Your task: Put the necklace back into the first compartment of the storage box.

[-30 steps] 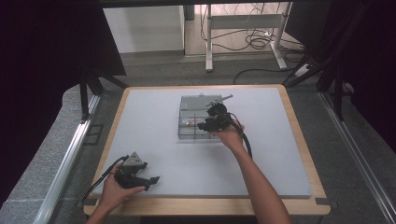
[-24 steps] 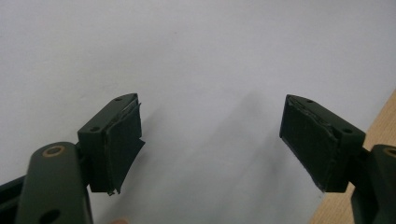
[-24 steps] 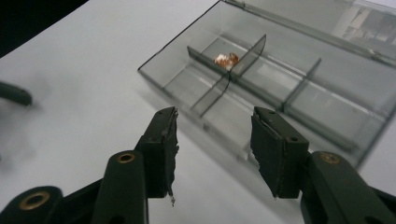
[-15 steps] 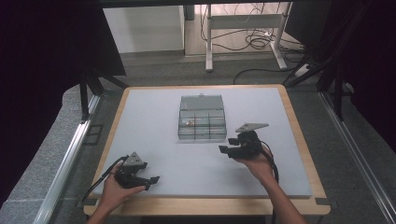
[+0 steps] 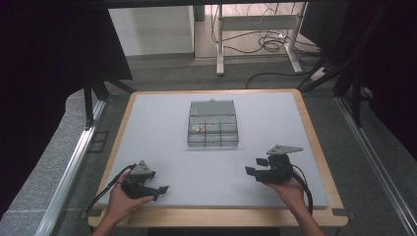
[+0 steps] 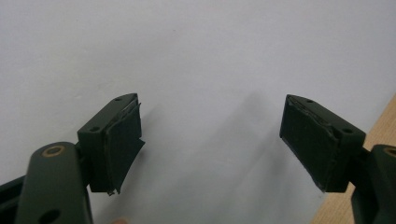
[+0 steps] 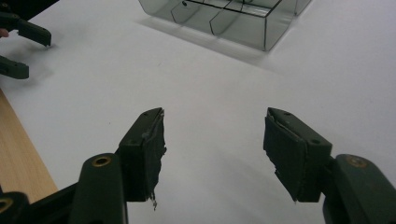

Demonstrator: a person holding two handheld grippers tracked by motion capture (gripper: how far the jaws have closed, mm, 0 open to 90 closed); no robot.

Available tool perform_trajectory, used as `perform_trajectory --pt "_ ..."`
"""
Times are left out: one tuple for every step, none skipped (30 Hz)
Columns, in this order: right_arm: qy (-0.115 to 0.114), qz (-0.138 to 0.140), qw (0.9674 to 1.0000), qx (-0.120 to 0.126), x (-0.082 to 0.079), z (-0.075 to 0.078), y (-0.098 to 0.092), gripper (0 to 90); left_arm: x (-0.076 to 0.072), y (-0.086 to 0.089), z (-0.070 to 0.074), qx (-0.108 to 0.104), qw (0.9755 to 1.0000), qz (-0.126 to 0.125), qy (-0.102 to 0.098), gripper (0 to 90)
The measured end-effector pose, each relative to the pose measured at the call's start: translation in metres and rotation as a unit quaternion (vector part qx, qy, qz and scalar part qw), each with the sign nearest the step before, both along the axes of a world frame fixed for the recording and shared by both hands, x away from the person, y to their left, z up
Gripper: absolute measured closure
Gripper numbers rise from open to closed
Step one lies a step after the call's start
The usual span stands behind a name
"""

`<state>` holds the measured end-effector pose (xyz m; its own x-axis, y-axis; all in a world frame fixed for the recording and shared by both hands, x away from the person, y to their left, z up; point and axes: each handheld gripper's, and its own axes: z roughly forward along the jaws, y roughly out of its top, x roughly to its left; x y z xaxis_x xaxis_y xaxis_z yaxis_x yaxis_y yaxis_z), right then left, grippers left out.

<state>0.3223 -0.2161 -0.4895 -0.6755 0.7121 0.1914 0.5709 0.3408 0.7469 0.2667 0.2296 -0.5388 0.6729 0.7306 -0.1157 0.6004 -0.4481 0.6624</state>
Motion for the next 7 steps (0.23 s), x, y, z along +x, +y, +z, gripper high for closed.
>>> perform_trajectory --pt "0.000 0.000 1.0000 0.000 0.0000 0.0000 0.0000 37.1 0.0001 0.0003 0.0002 0.000 1.0000 0.000 -0.001 21.2" --pt "-0.002 -0.001 1.0000 0.000 -0.0003 -0.0001 -0.0004 36.4 0.0000 0.0009 0.0009 -0.003 1.0000 0.001 -0.001 21.2" --pt "-0.003 -0.001 1.0000 0.000 -0.0002 -0.0006 -0.0008 36.0 -0.0001 0.0009 0.0010 -0.005 1.0000 0.002 -0.001 21.2" --pt "-0.002 -0.003 1.0000 0.000 0.0000 -0.0011 -0.0012 35.5 -0.0002 0.0008 0.0011 -0.005 1.0000 0.002 -0.001 21.2" --pt "-0.002 -0.003 1.0000 0.001 0.0008 -0.0021 -0.0017 35.0 -0.0002 0.0005 0.0010 -0.007 1.0000 0.003 0.000 21.2" --pt "-0.002 -0.003 1.0000 0.001 0.0008 -0.0021 -0.0017 35.0 -0.0002 0.0005 0.0010 -0.007 1.0000 0.003 0.000 21.2" --pt "0.000 -0.003 1.0000 -0.001 0.0015 -0.0027 -0.0025 34.4 0.0001 0.0005 0.0009 -0.008 1.0000 0.003 0.000 21.2"
